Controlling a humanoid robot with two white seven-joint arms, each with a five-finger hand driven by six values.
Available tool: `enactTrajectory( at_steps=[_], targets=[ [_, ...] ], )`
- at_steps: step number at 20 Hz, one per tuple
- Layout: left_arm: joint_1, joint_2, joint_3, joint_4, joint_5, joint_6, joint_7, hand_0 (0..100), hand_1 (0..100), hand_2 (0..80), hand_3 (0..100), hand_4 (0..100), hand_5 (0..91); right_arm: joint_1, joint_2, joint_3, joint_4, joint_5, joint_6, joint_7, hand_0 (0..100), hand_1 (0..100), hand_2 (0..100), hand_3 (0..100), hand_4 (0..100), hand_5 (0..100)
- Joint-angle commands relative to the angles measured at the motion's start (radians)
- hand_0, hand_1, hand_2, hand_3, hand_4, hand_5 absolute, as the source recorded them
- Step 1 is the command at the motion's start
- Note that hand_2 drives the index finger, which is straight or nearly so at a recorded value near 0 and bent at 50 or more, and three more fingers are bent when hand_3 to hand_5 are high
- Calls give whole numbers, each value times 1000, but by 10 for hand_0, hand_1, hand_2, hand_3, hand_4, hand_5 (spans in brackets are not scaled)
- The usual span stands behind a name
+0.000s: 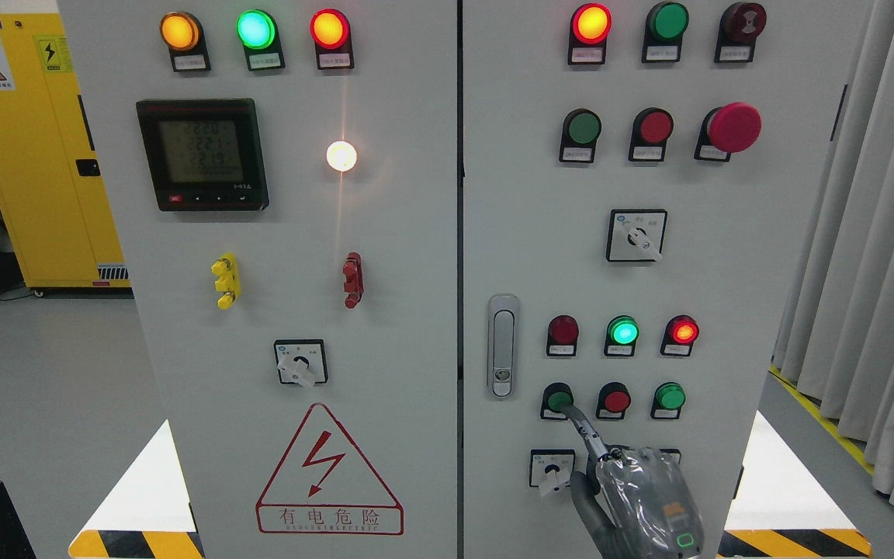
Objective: Press green start button
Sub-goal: 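Press the lower green push button with the right hand's fingertips, then withdraw the right hand downward away from the button panel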
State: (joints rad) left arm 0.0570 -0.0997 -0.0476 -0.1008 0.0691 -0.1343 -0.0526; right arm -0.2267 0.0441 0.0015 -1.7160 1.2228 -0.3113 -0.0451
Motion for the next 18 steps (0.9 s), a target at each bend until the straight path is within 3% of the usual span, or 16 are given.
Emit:
enactTrajectory(
  at_steps=[1, 14, 18],
  targets=[
    [0, 0, 0, 0, 0, 1, 0, 120, 556, 0, 0, 0, 0, -3, -1, 11, 10, 0, 3, 20, 768, 1000, 0, 830, 914, 989],
    [0, 0, 0, 0, 0, 1, 0, 120, 556, 0, 0, 0, 0, -16, -1, 12, 21, -6, 8, 21, 767, 1000, 0, 827, 910, 982],
    [0, 0, 0, 0, 0, 1, 0, 120, 556, 0, 0, 0, 0, 7, 2, 11, 1, -43, -17, -24, 797, 1000, 0, 821, 900, 977]
  ],
)
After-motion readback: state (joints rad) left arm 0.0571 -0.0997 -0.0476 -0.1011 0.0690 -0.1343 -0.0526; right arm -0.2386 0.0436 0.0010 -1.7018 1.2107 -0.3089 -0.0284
